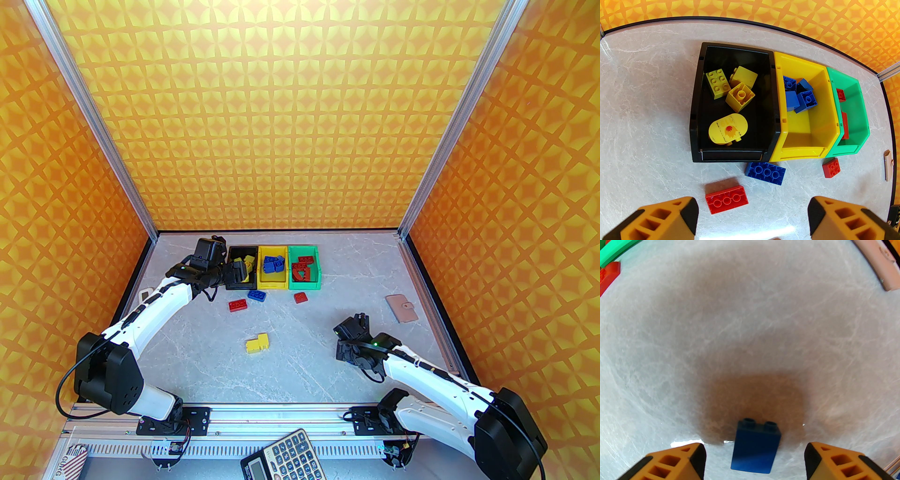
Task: Sort the legos into containers by color
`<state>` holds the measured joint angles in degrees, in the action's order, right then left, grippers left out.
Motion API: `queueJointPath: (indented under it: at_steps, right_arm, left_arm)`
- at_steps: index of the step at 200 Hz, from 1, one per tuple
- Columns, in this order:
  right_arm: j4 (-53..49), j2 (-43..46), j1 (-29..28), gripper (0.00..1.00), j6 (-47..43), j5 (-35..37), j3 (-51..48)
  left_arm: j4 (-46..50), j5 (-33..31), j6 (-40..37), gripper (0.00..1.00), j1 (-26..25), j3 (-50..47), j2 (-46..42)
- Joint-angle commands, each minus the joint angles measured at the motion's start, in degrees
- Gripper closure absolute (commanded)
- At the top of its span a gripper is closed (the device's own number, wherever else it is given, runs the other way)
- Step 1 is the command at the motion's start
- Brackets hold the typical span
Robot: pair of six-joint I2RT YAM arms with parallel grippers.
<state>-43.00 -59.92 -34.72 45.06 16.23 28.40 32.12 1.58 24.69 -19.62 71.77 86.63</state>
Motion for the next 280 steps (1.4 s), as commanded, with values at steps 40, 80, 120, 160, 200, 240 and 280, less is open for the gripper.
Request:
queueJointPath:
  at_steps: [40, 80, 120, 160, 200, 240, 280]
  right_arm:
    - [3.0, -1.0, 0.3, 0.39, 1.7, -2.6, -0.8]
    - [2.5, -2.9, 0.3, 0.39, 1.8, -2.6, 0.2]
    - [2.4, -3.8, 0.3, 0.38, 2.2, -2.6, 0.4]
    - [4.6, -3.8, 0.2, 0.57, 1.9, -4.6, -0.4]
    - [7.1, -3.9, 0.3, 0.68, -0.9, -6.4, 0.8]
    - [9.8, -7.6, 0.3, 0.69, -8.2, -5.0, 10.4]
    - [16.6, -19.0, 0.3, 0.7, -14.9, -7.0, 26.0]
  left_arm:
    - [-0.2, 1.4, -0.2, 0.19, -0.1, -0.1, 0.4]
    - [-0.3, 1.4, -0.2, 0.19, -0.1, -0.6, 0.1]
    - [-0.3, 1.4, -0.5, 0.19, -0.1, -0.8, -0.3]
    - [-0.3, 1.4, -0.8, 0.19, 0.0, -1.1, -0.6]
    - [-0.2, 1.4, -0.1, 0.19, -0.1, -1.8, -1.3]
    - [-0.4, 1.5, 0.9, 0.19, -0.5, -4.2, -3.8]
    - [0.3, 1.4, 2.0, 0.19, -1.2, -6.4, -5.5]
